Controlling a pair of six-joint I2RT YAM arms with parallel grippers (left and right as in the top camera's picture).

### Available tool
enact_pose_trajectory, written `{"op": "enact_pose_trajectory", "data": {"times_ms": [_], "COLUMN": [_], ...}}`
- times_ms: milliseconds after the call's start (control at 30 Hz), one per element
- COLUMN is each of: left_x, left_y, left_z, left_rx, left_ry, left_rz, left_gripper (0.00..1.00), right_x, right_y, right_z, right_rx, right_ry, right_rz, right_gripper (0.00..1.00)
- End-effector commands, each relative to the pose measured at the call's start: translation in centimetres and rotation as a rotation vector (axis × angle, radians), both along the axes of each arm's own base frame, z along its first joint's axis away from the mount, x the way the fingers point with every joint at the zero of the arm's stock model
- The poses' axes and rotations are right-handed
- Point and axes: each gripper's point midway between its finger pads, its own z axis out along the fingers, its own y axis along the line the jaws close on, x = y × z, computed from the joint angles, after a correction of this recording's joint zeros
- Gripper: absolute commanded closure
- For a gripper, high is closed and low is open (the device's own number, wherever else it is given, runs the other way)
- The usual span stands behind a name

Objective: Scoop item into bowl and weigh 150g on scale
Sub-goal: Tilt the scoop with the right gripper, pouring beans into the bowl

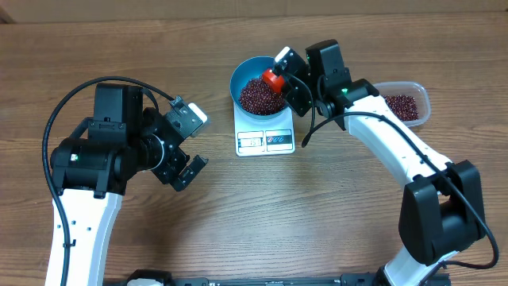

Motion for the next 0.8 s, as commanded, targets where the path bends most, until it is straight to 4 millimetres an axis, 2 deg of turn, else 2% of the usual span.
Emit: {"op": "enact_pose_trajectory", "data": {"times_ms": [0,133,333,600,767], "left_x": [0.0,0.0,0.0,0.0,0.0], "left_y": [-0.1,-0.1,-0.1,-0.1,-0.1], "left_z": [-0.2,-0.2,-0.2,-0.2,-0.2], "left_rx": [-0.003,-0.003,-0.003,-0.003,-0.003], "left_ry": [0.01,0.01,0.01,0.01,0.01], "left_rz": [0.006,0.006,0.006,0.006,0.006], "left_gripper": [0.0,0.0,0.0,0.0,0.0], "right_x": [0.0,-0.7,-2.3,-2.4,-1.5], "right_y": [0.5,0.6,2.1,2.4,2.3], "right_z": [0.1,-0.3,-0.2,0.1,1.3], "right_rx": [-0.003,0.004,0.105,0.158,0.227], "right_ry": [0.0,0.036,0.114,0.155,0.182], "right_rz": [0.012,0.023,0.067,0.018,-0.075], "right_gripper": [0.96,0.96,0.96,0.96,0.96]}}
